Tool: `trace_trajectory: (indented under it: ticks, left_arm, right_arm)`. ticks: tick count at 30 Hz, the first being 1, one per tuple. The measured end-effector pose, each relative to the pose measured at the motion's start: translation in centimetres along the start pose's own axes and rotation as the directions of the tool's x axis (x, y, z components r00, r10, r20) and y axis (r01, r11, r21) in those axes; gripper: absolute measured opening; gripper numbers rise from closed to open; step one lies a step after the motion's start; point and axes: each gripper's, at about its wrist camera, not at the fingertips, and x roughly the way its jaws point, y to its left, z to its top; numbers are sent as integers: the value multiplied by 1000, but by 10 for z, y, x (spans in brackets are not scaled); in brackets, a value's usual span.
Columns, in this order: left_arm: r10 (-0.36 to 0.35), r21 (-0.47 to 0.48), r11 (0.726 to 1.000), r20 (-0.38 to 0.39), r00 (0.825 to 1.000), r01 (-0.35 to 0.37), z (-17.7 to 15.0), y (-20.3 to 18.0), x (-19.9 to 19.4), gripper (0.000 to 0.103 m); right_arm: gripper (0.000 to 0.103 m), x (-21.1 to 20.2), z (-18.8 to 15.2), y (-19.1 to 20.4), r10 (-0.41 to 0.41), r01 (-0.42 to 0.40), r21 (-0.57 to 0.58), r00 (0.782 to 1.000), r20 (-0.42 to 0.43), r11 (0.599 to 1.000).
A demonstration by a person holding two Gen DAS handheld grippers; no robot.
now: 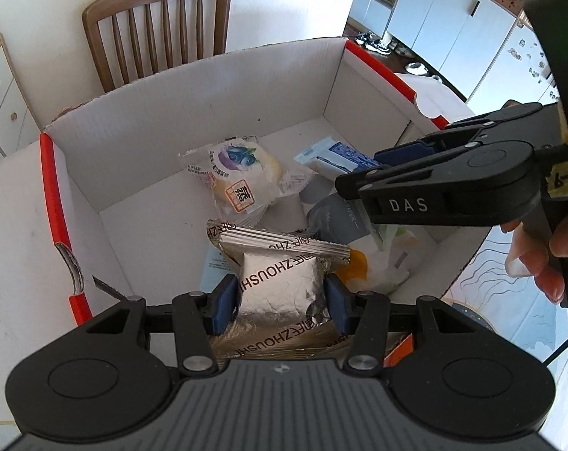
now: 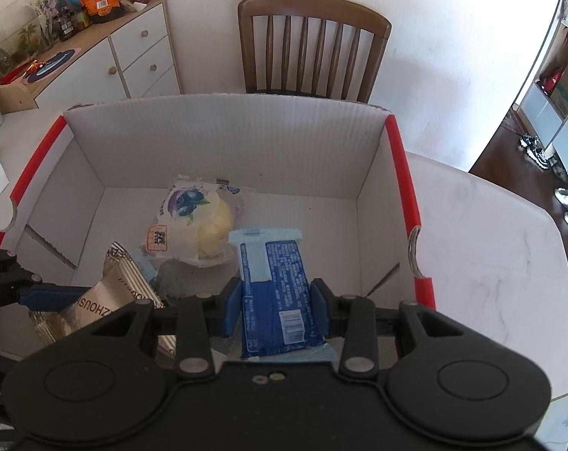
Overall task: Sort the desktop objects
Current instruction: 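Open both tools to drop the foil packet and blue bar into the box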
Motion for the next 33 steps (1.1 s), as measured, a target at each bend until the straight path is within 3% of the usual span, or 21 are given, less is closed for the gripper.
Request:
trace_trajectory:
  ticks: [5,10,13,33]
  left_arm:
    - [-8,-17,1000,-4,1000,8,4,1,1,50]
    - [-19,-33,999,15,1000,19,4,1,-1,53]
    - [-12,-39,999,35,999,13,5,0,-6,66]
    - [-8,-33,999,114,993,12,-4,-19,-53,66]
  right_arm:
    - [44,-3,0,0,0,0,0,1000,4,1000]
    - [57,-9,-1,-2,10,-11,9,1000,25,1000]
    - [59,-15,0,-4,19,-20,20,999,35,1000]
    - [61,-64,-8,-5,68,-73,40,993,99,997]
